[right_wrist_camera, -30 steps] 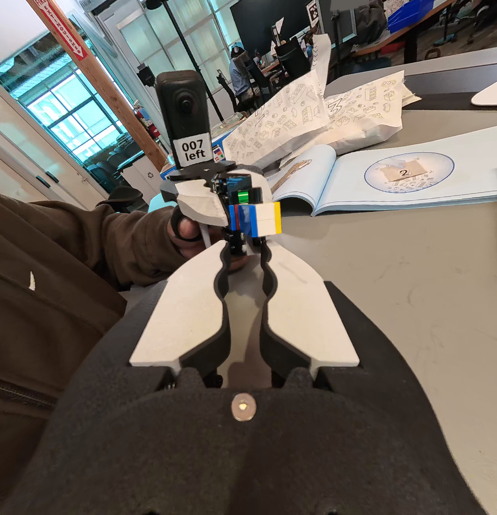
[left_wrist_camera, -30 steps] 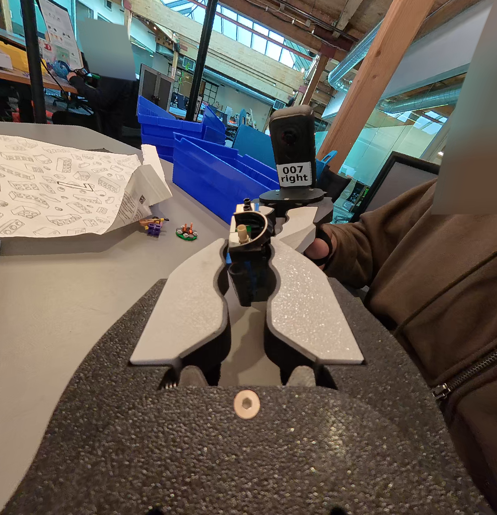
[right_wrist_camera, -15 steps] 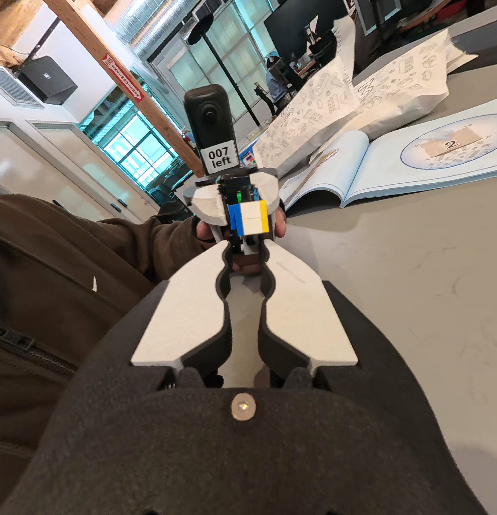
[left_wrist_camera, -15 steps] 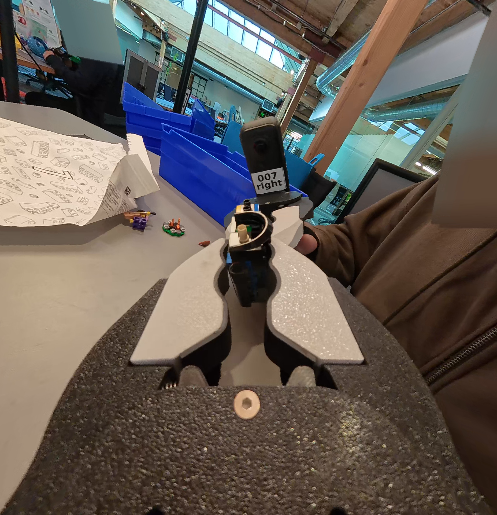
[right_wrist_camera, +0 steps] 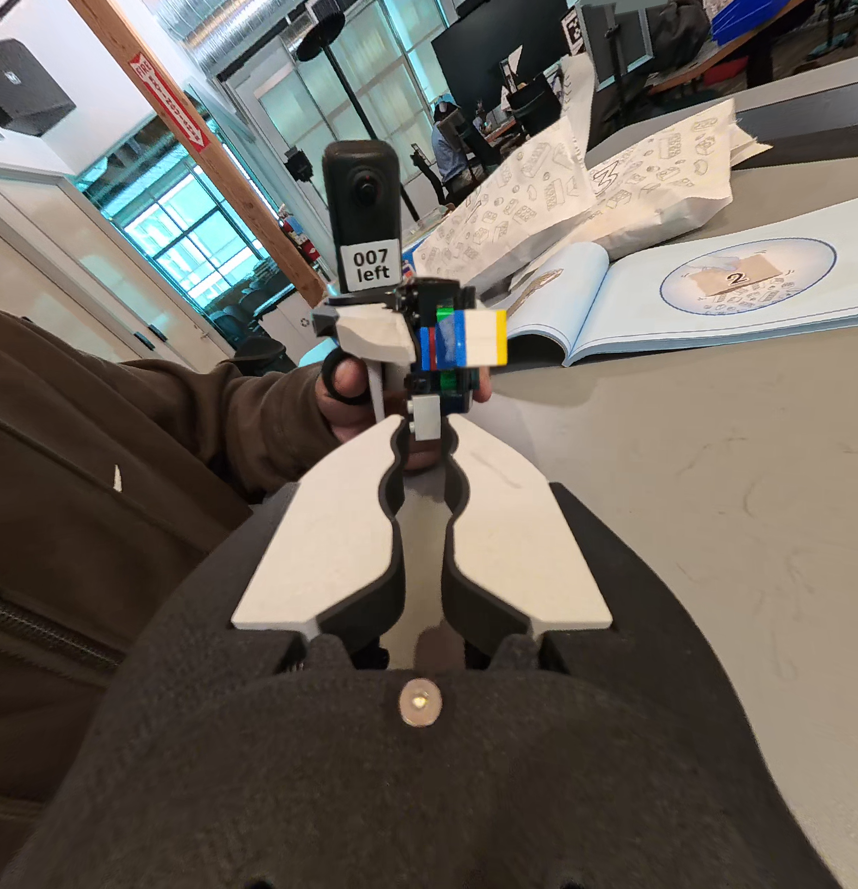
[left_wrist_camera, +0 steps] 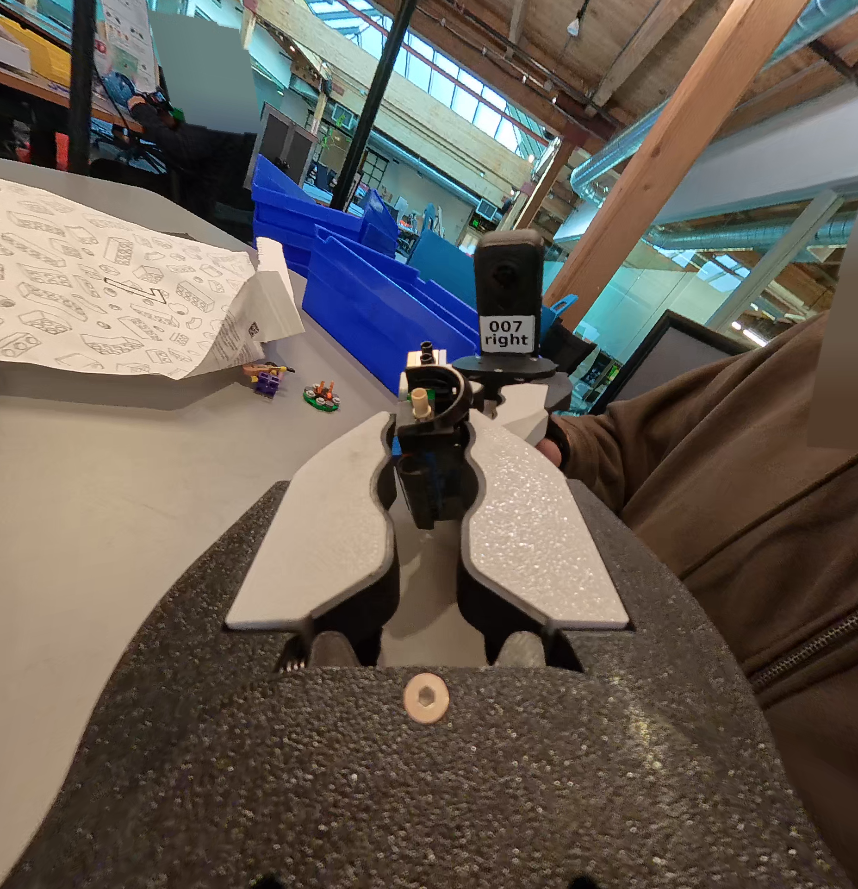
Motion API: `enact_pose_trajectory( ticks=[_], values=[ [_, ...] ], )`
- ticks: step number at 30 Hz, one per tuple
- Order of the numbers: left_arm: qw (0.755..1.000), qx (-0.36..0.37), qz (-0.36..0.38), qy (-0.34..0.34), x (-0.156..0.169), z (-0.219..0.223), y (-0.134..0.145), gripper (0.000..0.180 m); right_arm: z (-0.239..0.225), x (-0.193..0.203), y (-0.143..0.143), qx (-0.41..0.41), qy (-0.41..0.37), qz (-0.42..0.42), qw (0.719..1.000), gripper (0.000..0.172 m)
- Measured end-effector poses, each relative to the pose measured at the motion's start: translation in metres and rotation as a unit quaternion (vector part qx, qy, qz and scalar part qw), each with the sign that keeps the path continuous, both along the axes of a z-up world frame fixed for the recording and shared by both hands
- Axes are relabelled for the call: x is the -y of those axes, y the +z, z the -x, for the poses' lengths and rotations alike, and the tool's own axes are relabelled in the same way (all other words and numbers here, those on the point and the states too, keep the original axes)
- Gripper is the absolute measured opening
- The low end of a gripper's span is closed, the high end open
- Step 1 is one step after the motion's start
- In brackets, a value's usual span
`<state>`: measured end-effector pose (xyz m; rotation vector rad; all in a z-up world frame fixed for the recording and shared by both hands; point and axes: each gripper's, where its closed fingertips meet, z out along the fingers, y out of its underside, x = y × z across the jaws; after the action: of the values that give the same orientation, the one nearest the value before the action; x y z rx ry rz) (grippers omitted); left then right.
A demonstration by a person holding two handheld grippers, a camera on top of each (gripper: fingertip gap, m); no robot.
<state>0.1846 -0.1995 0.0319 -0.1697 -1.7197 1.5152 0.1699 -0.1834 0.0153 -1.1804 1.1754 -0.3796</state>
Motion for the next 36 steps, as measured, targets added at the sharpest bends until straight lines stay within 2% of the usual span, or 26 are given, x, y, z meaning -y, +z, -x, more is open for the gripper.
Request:
enact_pose_trajectory(
  ticks=[7, 13, 17, 20, 22, 25, 27, 28, 31, 36],
  values=[
    [1.0, -0.011, 0.001, 0.014, -0.001, -0.009, 0.002, 0.022, 0.012, 0.004, -0.003, -0.006, -0.039, 0.04, 0.998, 0.012],
    [0.996, 0.079, 0.035, 0.021, -0.006, -0.002, 0.001, 0.022, 0.054, 0.022, 0.006, -0.012, -0.132, 0.118, 0.984, 0.012],
    [0.991, 0.127, 0.048, 0.016, -0.009, 0.008, -0.001, 0.022, 0.102, 0.058, 0.028, -0.029, -0.219, 0.172, 0.96, 0.012],
    [0.988, 0.146, 0.054, 0.011, -0.011, 0.014, -0.002, 0.022, 0.149, 0.108, 0.046, -0.055, -0.317, 0.219, 0.921, 0.013],
    [0.986, 0.155, 0.057, 0.008, -0.012, 0.018, -0.002, 0.022, 0.185, 0.147, 0.051, -0.092, -0.394, 0.252, 0.879, 0.012],
    [0.985, 0.16, 0.061, 0.003, -0.014, 0.023, -0.001, 0.022, 0.234, 0.196, 0.041, -0.167, -0.478, 0.298, 0.809, 0.016],
    [0.985, 0.163, 0.062, -0.001, -0.015, 0.027, -0.001, 0.022, 0.253, 0.215, 0.025, -0.22, -0.495, 0.315, 0.779, 0.026],
    [0.984, 0.165, 0.062, -0.003, -0.015, 0.029, -0.002, 0.022, 0.257, 0.218, 0.018, -0.235, -0.494, 0.316, 0.775, 0.03],
    [0.984, 0.167, 0.059, -0.006, -0.016, 0.033, -0.003, 0.022, 0.25, 0.212, 0.012, -0.23, -0.479, 0.313, 0.787, 0.036],
    [0.981, 0.181, 0.066, -0.003, -0.017, 0.034, -0.003, 0.022, 0.199, 0.166, 0.029, -0.15, -0.408, 0.368, 0.822, 0.034]
  ],
)
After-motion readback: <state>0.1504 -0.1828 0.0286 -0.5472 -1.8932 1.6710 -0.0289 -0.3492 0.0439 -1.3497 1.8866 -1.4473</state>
